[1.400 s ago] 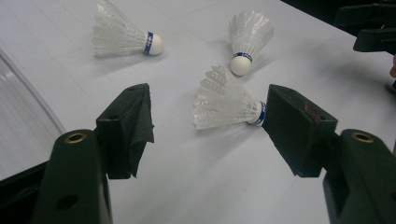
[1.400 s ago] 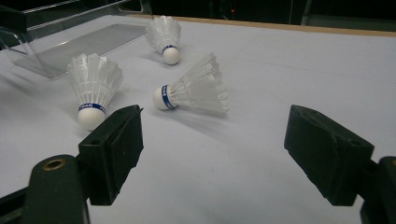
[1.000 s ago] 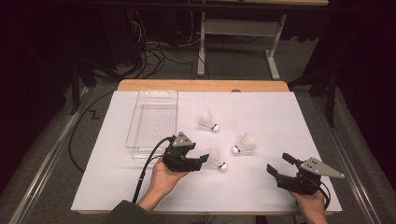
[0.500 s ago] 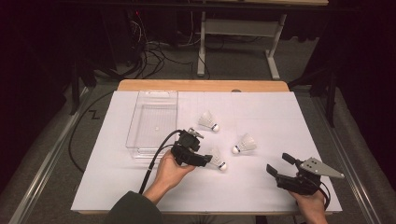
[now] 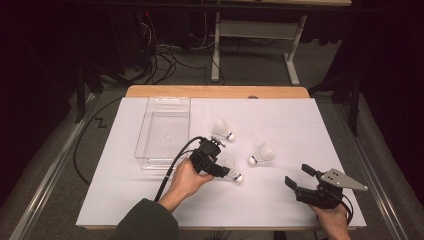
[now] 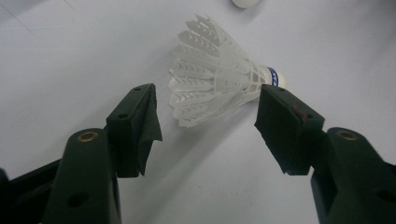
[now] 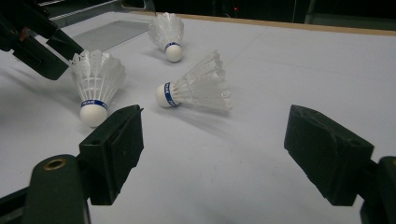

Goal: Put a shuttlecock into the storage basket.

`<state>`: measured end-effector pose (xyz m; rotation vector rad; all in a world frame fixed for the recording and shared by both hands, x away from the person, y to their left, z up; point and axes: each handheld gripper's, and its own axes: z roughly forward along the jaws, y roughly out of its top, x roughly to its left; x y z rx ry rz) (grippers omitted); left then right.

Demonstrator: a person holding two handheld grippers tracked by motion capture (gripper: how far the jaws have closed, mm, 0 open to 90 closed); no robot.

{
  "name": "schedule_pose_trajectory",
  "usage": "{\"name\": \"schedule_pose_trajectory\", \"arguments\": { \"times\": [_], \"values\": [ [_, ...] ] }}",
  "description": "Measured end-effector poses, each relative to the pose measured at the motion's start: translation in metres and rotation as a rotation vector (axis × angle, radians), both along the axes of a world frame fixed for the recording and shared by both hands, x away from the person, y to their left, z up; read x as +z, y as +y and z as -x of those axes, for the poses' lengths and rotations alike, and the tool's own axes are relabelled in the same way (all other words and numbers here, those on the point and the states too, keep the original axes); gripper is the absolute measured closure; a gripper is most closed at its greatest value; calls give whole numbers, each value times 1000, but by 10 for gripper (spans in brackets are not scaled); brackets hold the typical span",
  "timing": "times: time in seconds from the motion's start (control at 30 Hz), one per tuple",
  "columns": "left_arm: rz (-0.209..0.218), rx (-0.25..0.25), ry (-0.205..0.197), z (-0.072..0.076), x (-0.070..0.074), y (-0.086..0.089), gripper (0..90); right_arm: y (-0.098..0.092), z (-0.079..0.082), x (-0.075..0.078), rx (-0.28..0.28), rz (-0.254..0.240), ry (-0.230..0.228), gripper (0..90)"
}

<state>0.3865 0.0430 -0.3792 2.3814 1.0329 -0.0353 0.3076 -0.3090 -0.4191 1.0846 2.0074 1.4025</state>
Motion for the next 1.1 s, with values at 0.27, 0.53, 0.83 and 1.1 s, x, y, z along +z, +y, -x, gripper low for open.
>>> {"name": "schedule_pose_trajectory", "arguments": {
  "times": [0.27,0.53,0.83,1.1],
  "values": [
    [-24,-18,19,-5,-2,-9,412,0,0,0,4,2,2,202],
    [-30,-32,22,-5,-5,-13,465,0,0,0,6,7,3,203],
    [-60,-79,35,-6,-6,-19,551,1,0,-1,7,18,7,206],
    [-65,-109,46,-6,-6,-20,648,1,0,-1,9,19,8,207]
  ]
}}
